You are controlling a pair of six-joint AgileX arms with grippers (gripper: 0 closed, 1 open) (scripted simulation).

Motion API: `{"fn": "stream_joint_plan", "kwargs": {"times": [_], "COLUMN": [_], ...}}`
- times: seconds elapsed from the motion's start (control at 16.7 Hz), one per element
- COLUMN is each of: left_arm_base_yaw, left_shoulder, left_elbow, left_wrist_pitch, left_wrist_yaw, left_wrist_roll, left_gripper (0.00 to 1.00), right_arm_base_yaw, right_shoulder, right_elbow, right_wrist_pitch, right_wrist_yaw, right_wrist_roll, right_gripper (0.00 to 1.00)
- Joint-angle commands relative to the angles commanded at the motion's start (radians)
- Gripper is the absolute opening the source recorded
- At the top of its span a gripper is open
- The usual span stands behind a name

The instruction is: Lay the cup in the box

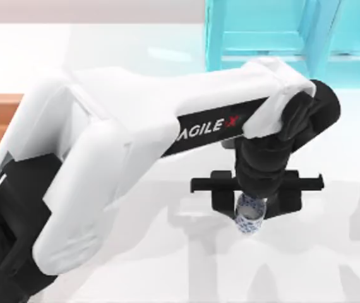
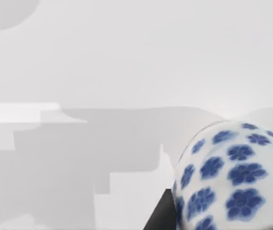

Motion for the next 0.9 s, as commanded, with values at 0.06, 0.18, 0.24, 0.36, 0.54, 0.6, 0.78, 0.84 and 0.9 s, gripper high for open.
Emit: {"fn": "stream_joint_plan", "kwargs": {"times": [0.06,0.18,0.24,0.36,0.54,0.6,0.78,0.84,0.9], "left_arm_base_yaw": [0.0,0.0,0.0,0.0,0.002,0.013,0.101,0.149,0.205], "left_shoulder": [0.0,0.0,0.0,0.0,0.0,-0.007,-0.057,-0.08,-0.105], "left_elbow": [0.0,0.0,0.0,0.0,0.0,-0.005,-0.035,-0.046,-0.058], "left_wrist_pitch": [0.0,0.0,0.0,0.0,-0.001,-0.007,-0.042,-0.058,-0.074], "left_wrist_yaw": [0.0,0.0,0.0,0.0,0.0,0.0,-0.001,-0.001,-0.001], "left_wrist_roll": [0.0,0.0,0.0,0.0,0.003,0.013,0.1,0.148,0.204], "left_gripper": [0.0,0.0,0.0,0.0,0.0,0.0,0.0,0.0,0.0], "right_arm_base_yaw": [0.0,0.0,0.0,0.0,0.0,0.0,0.0,0.0,0.0], "right_shoulder": [0.0,0.0,0.0,0.0,0.0,0.0,0.0,0.0,0.0], "right_elbow": [0.0,0.0,0.0,0.0,0.0,0.0,0.0,0.0,0.0], "right_wrist_pitch": [0.0,0.0,0.0,0.0,0.0,0.0,0.0,0.0,0.0], "right_wrist_yaw": [0.0,0.0,0.0,0.0,0.0,0.0,0.0,0.0,0.0], "right_wrist_roll": [0.0,0.0,0.0,0.0,0.0,0.0,0.0,0.0,0.0], "right_gripper": [1.0,1.0,1.0,1.0,1.0,1.0,1.0,1.0,1.0]}}
